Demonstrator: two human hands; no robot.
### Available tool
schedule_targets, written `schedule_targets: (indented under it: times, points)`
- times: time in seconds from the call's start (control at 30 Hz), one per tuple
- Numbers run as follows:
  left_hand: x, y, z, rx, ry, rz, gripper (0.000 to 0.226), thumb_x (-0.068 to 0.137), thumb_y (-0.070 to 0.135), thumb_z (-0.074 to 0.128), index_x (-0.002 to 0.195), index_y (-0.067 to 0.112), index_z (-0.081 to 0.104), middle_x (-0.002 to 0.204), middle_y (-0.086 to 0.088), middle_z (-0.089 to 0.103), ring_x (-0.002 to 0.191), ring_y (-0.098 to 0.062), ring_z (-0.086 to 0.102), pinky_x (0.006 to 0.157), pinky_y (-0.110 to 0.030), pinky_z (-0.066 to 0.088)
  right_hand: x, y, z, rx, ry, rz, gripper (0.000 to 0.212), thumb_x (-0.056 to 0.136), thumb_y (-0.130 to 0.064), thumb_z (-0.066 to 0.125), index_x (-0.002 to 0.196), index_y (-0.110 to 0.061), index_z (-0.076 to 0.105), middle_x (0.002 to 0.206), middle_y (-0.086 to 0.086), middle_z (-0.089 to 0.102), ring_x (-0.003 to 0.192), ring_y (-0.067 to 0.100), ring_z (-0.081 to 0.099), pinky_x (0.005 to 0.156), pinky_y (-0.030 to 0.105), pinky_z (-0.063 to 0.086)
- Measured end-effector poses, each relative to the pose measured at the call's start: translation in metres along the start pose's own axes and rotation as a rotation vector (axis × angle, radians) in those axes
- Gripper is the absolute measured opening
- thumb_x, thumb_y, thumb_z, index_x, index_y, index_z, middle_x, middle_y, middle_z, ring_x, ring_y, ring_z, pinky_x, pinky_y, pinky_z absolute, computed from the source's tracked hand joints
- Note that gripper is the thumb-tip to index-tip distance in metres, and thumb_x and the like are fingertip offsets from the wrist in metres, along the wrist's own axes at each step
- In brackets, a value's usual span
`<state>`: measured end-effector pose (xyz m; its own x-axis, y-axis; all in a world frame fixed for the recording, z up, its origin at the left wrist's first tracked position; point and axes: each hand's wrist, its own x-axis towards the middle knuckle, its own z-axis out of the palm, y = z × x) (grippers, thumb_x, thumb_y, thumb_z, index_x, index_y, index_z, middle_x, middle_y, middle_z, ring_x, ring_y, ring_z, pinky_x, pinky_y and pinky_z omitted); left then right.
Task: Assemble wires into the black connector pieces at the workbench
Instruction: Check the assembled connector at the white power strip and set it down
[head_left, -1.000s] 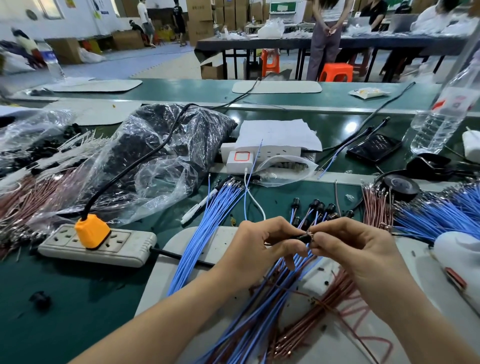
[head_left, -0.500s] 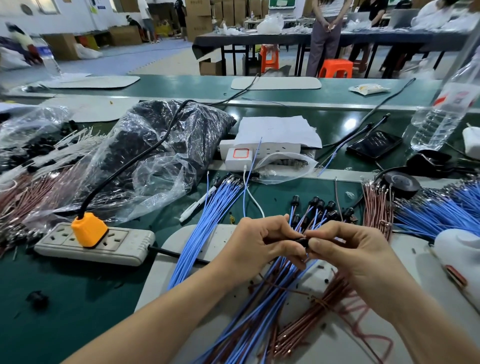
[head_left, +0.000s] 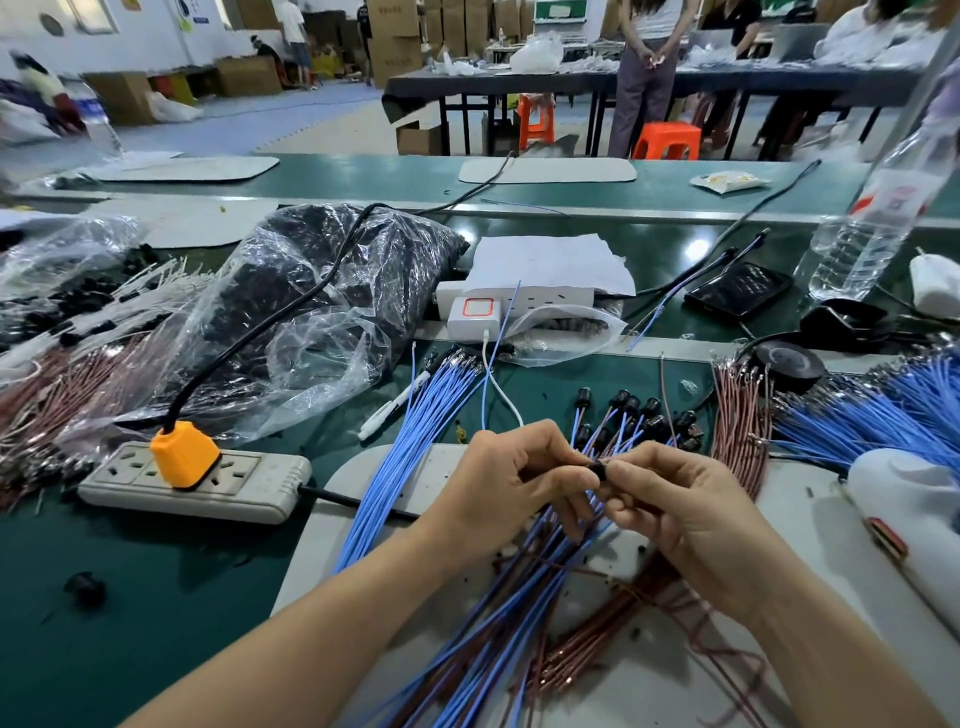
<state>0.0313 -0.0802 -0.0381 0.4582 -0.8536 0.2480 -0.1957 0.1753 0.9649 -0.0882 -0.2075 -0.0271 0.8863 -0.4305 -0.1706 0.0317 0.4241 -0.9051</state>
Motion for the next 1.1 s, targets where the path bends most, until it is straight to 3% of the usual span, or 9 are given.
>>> schedule_targets:
  times: [0.23,0.33,0.43,0.67,0.77,0.83,0.97,1.03,1.1]
  points:
    - [-0.001,-0.004,0.006,0.112,-0.042,0.0,0.019,0.085,0.001,0.066,0.077,0.016,0.055,0.059,0.004,0.067,0.05,-0.009,0.066,0.052,-0.021,0.053,-0.005,-0.003,-0.007,-0.008,-0.004,0.11,0.012,0.07,-0.002,0.063,0.072,0.003,0.052,0.066,0.024,0.065,0.052,0.025,0.068,0.046,0.021,0.054]
    - [-0.002,-0.001,0.008,0.152,-0.054,0.014,0.016,0.085,0.0,0.066,0.079,0.01,0.055,0.065,-0.012,0.068,0.051,-0.007,0.065,0.053,-0.021,0.054,-0.007,-0.006,-0.007,-0.049,-0.007,0.087,0.011,0.069,0.001,0.063,0.068,0.003,0.053,0.069,0.027,0.064,0.054,0.027,0.067,0.049,0.023,0.056]
    - [-0.003,0.002,0.01,0.064,-0.017,0.034,0.02,0.084,-0.002,0.065,0.077,0.014,0.057,0.059,0.001,0.067,0.049,-0.015,0.065,0.05,-0.027,0.055,-0.009,-0.007,-0.007,-0.003,-0.037,0.048,0.01,0.07,0.0,0.062,0.067,0.0,0.053,0.065,0.022,0.063,0.053,0.024,0.066,0.05,0.023,0.056]
    - [-0.002,0.015,0.013,0.261,-0.013,0.097,0.015,0.088,0.022,0.066,0.096,0.029,0.056,0.052,0.013,0.053,0.043,-0.004,0.037,0.047,-0.015,0.031,-0.008,-0.009,-0.003,0.042,-0.097,-0.066,0.008,0.074,-0.009,0.064,0.079,-0.004,0.059,0.06,0.012,0.054,0.049,0.019,0.054,0.046,0.022,0.047]
    - [-0.001,0.024,0.004,0.436,-0.057,-0.003,0.033,0.092,0.024,0.062,0.121,0.033,0.049,0.051,0.01,0.041,0.047,-0.01,0.035,0.049,-0.023,0.031,-0.004,-0.015,-0.015,-0.019,0.065,-0.157,0.009,0.076,-0.01,0.063,0.075,-0.014,0.071,0.062,0.009,0.059,0.048,0.014,0.054,0.043,0.018,0.043]
    - [-0.006,0.035,-0.007,0.423,-0.102,-0.115,0.029,0.094,0.018,0.058,0.119,0.032,0.053,0.051,0.011,0.047,0.048,-0.013,0.046,0.048,-0.023,0.041,0.001,-0.016,-0.029,-0.055,0.253,-0.239,0.023,0.087,-0.004,0.056,0.073,-0.014,0.07,0.061,0.009,0.06,0.046,0.013,0.054,0.041,0.018,0.041]
    - [-0.026,0.061,-0.036,0.456,-0.249,-0.26,0.021,0.097,0.012,0.051,0.101,0.029,0.064,0.061,0.002,0.065,0.044,-0.013,0.052,0.046,-0.02,0.042,0.006,-0.016,-0.046,-0.506,0.476,-0.426,0.023,0.096,-0.005,0.052,0.082,-0.018,0.066,0.071,0.006,0.063,0.056,0.008,0.058,0.057,0.018,0.049]
    - [-0.035,0.07,-0.044,0.584,-0.398,-0.307,0.018,0.098,0.013,0.049,0.099,0.021,0.065,0.072,0.003,0.071,0.049,-0.012,0.061,0.054,-0.018,0.046,0.008,-0.008,-0.041,-0.853,0.455,-0.519,0.018,0.094,-0.008,0.056,0.086,-0.02,0.067,0.076,-0.004,0.066,0.066,0.002,0.059,0.063,0.011,0.045]
    - [-0.039,0.07,-0.043,0.653,-0.502,-0.341,0.017,0.099,0.016,0.049,0.103,0.018,0.065,0.075,0.005,0.071,0.051,-0.008,0.06,0.055,-0.012,0.043,0.01,0.002,-0.035,-0.957,0.437,-0.559,0.015,0.093,-0.01,0.057,0.089,-0.02,0.066,0.077,-0.007,0.066,0.071,0.005,0.059,0.063,0.017,0.045]
